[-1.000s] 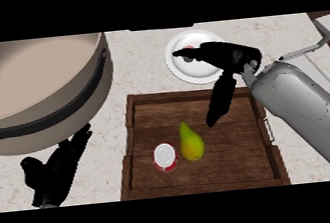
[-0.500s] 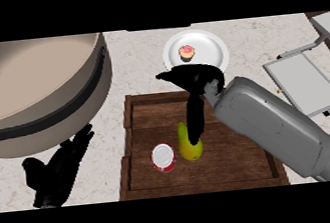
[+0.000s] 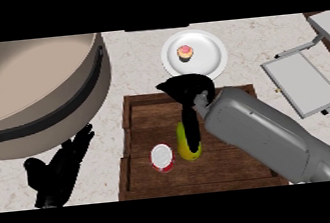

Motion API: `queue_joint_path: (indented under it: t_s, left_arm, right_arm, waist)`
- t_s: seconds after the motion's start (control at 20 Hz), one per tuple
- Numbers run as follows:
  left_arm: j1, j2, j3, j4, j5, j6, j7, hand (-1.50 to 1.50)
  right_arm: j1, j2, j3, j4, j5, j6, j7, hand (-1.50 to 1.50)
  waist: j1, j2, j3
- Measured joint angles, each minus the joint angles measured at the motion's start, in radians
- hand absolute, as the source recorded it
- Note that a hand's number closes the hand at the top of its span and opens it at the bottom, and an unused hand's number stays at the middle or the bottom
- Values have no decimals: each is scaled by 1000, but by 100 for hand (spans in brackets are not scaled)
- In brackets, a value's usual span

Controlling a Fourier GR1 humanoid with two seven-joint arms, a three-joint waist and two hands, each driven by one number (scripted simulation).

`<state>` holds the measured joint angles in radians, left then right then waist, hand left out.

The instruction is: Pick the pear from the tray and place it in the tiered shelf

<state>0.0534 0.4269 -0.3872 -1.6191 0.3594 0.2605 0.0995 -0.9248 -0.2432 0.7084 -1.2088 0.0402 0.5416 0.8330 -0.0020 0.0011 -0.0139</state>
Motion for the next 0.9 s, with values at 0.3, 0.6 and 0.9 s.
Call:
queue_joint_path:
  t_s: [0.3,0.6,0.9]
  left_arm:
    - [5,12,-1,-20,8,3,15,0]
    - [9,16,-3,-28,10,6,14,0]
    - [1,17,-7,-17,11,2,8,0]
  right_arm:
    - [34,2,23,-3,21,10,-1,-150]
    - [74,3,28,-16,49,1,-3,-150]
    - [121,27,46,-2,98,-35,-20,-150]
  waist:
    - [-2,0,0]
    - [-5,0,0]
    - [-5,2,0]
